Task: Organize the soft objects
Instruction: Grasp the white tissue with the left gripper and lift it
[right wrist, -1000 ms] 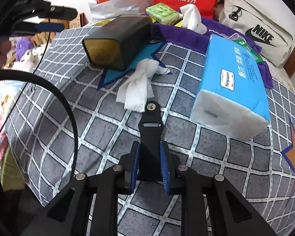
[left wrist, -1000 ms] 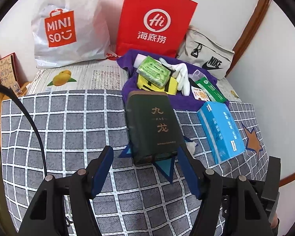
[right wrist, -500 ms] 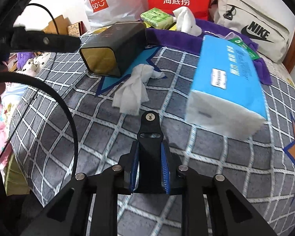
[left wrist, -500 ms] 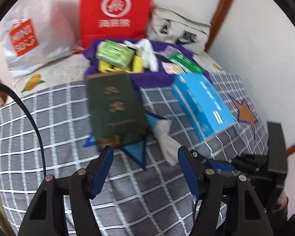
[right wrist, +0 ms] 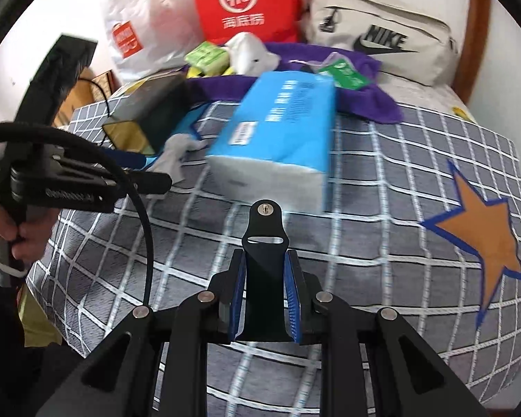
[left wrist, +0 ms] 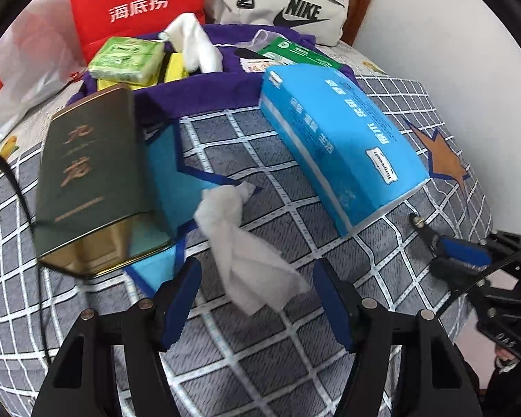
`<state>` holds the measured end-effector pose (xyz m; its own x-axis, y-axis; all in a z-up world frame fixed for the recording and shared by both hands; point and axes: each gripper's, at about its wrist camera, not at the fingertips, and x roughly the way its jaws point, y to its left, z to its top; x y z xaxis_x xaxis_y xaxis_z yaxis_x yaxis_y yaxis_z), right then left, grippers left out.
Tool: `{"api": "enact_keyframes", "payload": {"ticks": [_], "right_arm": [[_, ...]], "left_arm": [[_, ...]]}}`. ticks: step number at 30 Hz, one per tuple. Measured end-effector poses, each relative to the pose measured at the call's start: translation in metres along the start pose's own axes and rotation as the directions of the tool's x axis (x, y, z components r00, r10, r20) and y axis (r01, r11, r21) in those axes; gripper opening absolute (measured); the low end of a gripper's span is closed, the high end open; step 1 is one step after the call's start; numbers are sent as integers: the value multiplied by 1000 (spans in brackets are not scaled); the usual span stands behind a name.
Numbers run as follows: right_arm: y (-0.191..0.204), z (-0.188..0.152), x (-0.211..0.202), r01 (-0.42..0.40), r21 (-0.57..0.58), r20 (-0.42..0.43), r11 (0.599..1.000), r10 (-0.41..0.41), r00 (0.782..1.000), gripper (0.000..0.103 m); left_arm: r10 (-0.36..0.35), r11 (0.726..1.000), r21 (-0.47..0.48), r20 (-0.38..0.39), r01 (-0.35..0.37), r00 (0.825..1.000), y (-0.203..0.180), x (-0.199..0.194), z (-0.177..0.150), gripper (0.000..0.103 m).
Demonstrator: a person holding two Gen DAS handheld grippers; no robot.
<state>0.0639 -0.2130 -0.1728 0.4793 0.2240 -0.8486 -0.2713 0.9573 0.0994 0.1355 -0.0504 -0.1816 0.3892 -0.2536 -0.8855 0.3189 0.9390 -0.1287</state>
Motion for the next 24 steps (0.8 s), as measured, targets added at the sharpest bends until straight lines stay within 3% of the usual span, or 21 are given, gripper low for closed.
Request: {"api": "enact_keyframes", "payload": {"ticks": [6,11,17,24], "right_arm": [[-12,1,-5,16,21,9,1000,-16,1000,22],[-10,1,-6,14,20,12,1000,-14,1000,22],[-7,3,-10,-1,20,25,1000,0,1000,22],[-7,9,-22,-21,27,59,999,20,998,22]], "left_arm": [[49,998,39,-8,-49,999,-6,15,1,37],[20,1000,6,-2,-20,1000,3,15,4,12],[-63,998,-20,12,63,998,8,4,4,10],[-78,997,-4,63,78,995,3,-22,8,10]]}}
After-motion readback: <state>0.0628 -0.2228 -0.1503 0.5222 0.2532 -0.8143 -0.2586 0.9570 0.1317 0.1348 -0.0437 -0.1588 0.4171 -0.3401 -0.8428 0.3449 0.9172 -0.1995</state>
